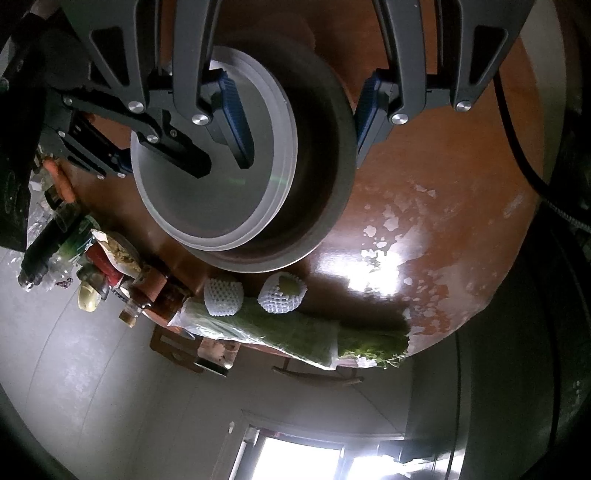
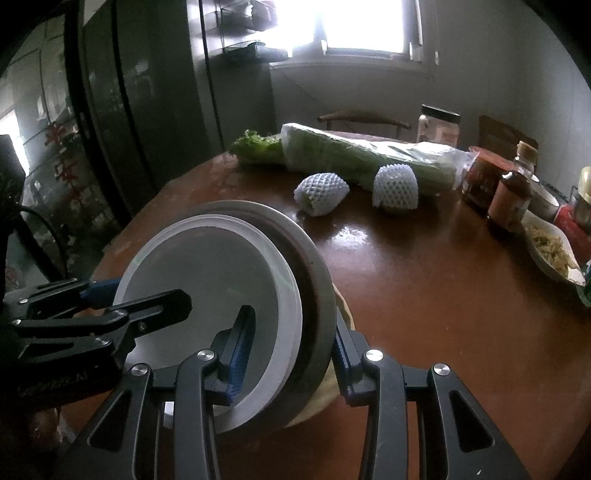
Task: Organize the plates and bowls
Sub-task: 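Lift the bowl stack with the left tool and carry it over the plates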
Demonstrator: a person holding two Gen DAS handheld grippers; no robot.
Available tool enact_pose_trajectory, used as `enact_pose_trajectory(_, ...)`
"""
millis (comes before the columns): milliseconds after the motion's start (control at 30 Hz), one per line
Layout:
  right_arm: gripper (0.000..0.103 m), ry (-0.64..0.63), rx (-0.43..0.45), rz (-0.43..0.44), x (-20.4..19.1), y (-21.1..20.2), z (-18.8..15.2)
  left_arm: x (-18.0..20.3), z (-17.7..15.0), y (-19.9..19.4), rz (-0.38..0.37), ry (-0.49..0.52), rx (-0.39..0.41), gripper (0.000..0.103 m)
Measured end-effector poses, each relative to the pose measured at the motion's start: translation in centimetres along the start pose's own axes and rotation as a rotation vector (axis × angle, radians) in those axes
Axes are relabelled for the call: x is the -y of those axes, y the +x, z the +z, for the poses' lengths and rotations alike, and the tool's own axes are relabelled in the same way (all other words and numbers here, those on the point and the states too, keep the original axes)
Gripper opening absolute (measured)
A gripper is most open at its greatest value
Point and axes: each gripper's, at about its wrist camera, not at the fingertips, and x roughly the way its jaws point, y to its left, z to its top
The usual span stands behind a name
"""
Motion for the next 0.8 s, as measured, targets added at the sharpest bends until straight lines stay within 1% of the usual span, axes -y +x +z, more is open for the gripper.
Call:
enact_pose_trajectory(300,0.041,0.01,0.003,0.004,0.1,0.1,0.0,-0.1,-0.3,-0.3,-0.002,0.001,-0.003,0.051)
enact_pose_trajectory(800,0.043,0.008,-0.002,-0.027,0.1,-0.2,-0.1,-0.2,-0.8,-1.1,-0.01,-0.001,0.014,0.052)
